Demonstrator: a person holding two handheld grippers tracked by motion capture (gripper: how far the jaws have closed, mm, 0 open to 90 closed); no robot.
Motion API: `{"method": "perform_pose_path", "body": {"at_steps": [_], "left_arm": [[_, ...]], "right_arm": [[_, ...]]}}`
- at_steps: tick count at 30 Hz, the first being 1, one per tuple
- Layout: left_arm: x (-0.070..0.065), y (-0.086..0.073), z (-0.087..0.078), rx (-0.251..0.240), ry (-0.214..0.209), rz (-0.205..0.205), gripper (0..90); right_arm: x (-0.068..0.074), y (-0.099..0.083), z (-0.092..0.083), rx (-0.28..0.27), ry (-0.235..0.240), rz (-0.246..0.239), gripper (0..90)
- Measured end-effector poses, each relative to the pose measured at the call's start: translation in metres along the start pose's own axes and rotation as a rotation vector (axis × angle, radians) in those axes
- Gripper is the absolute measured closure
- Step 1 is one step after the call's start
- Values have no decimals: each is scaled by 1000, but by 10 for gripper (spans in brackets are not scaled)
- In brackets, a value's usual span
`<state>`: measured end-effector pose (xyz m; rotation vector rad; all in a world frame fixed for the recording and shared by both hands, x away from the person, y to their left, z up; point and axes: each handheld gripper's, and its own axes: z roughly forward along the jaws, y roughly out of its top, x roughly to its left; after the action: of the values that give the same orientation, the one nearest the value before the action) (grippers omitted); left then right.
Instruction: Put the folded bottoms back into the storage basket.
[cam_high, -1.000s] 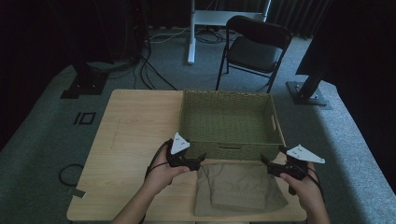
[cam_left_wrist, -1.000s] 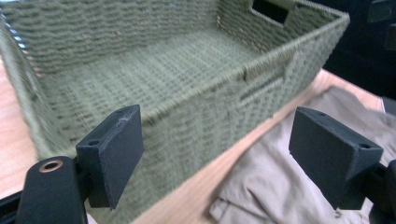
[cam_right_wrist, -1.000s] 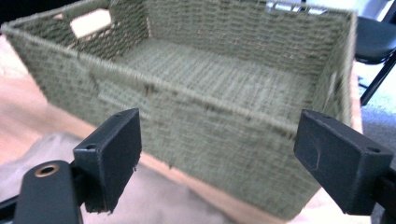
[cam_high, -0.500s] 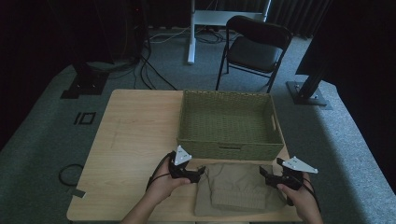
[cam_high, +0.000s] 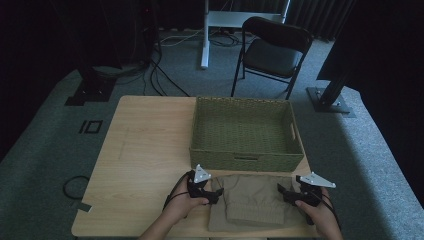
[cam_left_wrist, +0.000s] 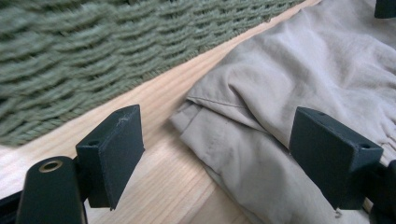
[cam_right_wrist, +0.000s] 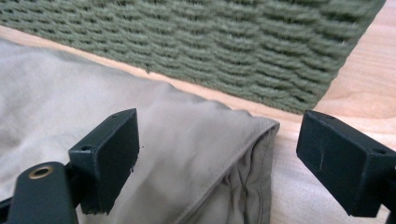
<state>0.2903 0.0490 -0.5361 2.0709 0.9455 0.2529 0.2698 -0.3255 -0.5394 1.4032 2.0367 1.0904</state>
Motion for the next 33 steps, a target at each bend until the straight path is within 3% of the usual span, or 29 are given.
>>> {"method": "perform_pose_path", "body": {"at_steps": [14, 17, 24, 28, 30, 33], "left_arm": [[-9, -4, 22, 33, -7, 22, 184], [-12, -3, 23, 42, 7, 45, 184], [-18, -1, 28, 55, 44, 82, 193], [-22, 1, 30, 45, 68, 93, 286], [-24, 2, 32, 35, 68, 96, 391], [-24, 4, 34, 26, 32, 89, 607]], "right_arm": [[-2, -11, 11, 60, -5, -5, 131], [2, -12, 12, 95, 2, -12, 138], [6, -12, 12, 94, -15, -4, 168], [9, -12, 11, 75, 22, -38, 373], [11, -12, 11, 65, 63, -47, 546], [14, -11, 12, 62, 79, -40, 635]]}}
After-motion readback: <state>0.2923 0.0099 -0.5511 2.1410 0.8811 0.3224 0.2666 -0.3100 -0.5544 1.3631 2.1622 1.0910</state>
